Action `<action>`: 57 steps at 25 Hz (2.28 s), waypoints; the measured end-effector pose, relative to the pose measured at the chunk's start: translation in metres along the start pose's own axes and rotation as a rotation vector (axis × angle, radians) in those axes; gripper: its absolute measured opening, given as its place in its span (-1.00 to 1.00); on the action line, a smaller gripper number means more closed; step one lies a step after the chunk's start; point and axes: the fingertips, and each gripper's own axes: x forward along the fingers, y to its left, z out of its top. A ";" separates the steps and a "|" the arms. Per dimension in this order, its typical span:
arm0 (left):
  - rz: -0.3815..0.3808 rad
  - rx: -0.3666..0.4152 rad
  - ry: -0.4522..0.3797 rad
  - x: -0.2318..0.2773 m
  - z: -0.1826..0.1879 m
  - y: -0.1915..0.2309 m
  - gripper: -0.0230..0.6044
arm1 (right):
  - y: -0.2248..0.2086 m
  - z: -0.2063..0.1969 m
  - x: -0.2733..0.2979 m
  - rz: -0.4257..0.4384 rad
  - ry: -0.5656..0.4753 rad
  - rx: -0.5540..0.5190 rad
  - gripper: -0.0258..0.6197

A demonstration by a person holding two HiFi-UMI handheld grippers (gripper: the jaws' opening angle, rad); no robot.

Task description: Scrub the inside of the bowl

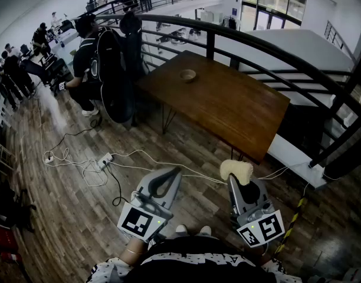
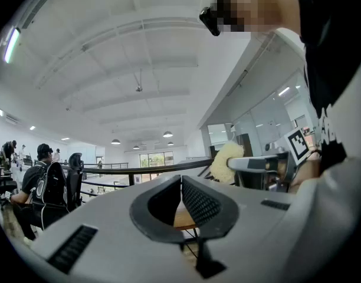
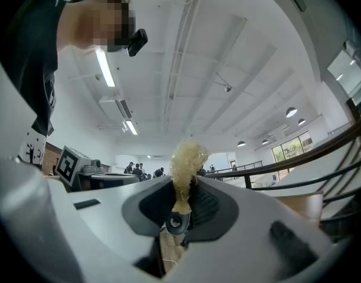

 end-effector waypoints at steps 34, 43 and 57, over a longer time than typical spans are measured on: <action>0.020 0.057 0.062 0.032 -0.007 -0.043 -0.87 | -0.038 -0.014 -0.014 0.081 0.001 0.046 -0.73; 0.101 -0.028 0.103 0.025 -0.022 -0.026 -0.87 | -0.037 -0.028 -0.003 0.136 0.033 0.078 -0.73; 0.046 0.137 0.118 0.046 -0.029 0.018 -0.88 | -0.037 -0.035 0.054 0.127 0.047 0.044 -0.73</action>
